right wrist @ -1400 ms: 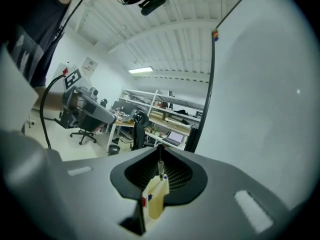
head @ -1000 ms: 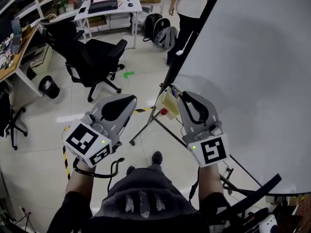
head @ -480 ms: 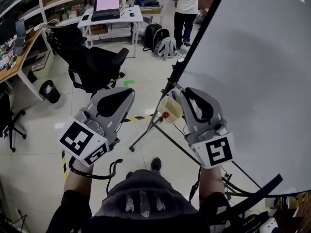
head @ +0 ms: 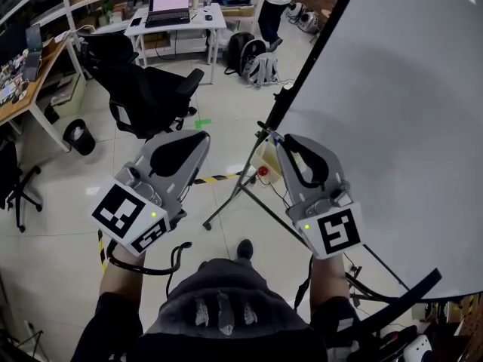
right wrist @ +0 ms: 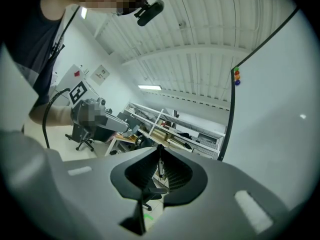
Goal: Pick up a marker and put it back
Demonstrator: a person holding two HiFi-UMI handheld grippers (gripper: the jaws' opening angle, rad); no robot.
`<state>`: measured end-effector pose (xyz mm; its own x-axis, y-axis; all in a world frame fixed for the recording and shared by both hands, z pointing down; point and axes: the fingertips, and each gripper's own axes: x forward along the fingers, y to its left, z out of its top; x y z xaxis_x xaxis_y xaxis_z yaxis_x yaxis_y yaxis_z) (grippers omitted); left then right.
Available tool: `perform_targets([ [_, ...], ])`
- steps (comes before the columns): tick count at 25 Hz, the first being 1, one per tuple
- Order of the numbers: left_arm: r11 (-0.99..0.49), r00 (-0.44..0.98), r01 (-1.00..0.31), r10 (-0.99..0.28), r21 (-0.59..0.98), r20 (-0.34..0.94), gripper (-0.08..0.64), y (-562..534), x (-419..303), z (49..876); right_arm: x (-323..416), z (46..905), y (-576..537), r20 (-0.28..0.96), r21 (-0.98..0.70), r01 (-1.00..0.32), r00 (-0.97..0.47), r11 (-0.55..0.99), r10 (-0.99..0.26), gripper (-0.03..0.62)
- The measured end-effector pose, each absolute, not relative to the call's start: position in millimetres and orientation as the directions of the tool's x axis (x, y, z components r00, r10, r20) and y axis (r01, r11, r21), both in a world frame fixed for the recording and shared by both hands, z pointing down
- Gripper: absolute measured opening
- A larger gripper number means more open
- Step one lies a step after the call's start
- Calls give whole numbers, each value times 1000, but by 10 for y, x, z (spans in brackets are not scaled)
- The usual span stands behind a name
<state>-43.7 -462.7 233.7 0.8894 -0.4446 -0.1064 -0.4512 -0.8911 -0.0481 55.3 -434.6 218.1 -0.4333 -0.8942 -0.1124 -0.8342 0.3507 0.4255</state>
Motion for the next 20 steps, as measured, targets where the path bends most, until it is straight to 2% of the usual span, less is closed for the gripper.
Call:
perform_targets([
  [15, -905, 901, -425, -422, -15, -101, 6, -4186, -456, 2333, 496, 2221, -3910, -75, 416, -837, -421, 355, -904, 40],
  [20, -895, 893, -444, -440, -37, -95, 6, -3739, -376, 2320, 589, 2147, -3457, -119, 413, -835, -446, 364, -887, 40],
])
